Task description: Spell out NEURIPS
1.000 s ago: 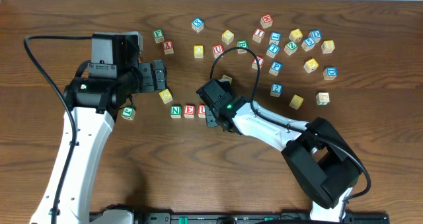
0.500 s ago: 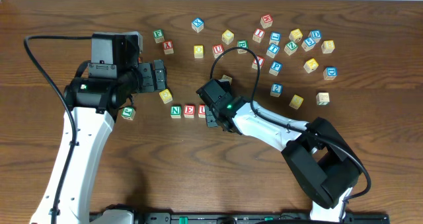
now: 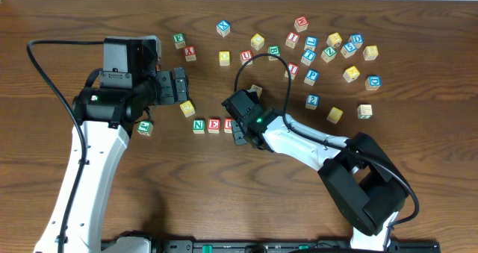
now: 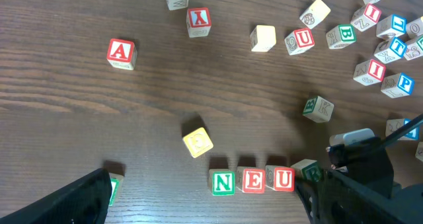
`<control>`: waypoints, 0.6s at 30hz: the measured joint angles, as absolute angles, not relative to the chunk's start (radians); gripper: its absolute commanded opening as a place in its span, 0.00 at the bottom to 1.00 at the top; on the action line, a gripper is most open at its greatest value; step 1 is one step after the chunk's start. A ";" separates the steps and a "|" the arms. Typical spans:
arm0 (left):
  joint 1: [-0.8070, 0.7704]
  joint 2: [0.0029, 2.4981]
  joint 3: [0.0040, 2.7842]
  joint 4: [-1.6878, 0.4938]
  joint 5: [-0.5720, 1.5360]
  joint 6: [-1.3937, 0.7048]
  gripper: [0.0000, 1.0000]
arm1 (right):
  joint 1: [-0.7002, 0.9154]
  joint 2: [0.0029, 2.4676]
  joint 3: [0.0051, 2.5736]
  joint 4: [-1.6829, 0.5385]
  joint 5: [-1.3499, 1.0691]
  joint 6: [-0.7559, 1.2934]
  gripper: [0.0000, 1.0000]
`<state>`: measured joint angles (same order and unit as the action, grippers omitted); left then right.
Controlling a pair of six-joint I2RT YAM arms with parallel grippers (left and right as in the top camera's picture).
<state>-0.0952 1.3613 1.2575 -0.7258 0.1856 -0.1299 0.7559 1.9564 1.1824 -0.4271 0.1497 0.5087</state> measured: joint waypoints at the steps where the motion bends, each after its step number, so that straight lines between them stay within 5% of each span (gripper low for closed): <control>1: -0.095 1.361 1.258 -0.726 0.186 -0.130 0.98 | 0.756 1.956 1.182 -0.427 0.149 0.501 0.36; 18: -0.095 1.361 1.258 -0.726 0.186 -0.130 0.98 | 0.756 1.956 1.182 -0.427 0.149 0.426 0.36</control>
<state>-0.0952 1.3613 1.2575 -0.7258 0.1856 -0.1299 0.7559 1.9564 1.1824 -0.4267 0.1493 0.4259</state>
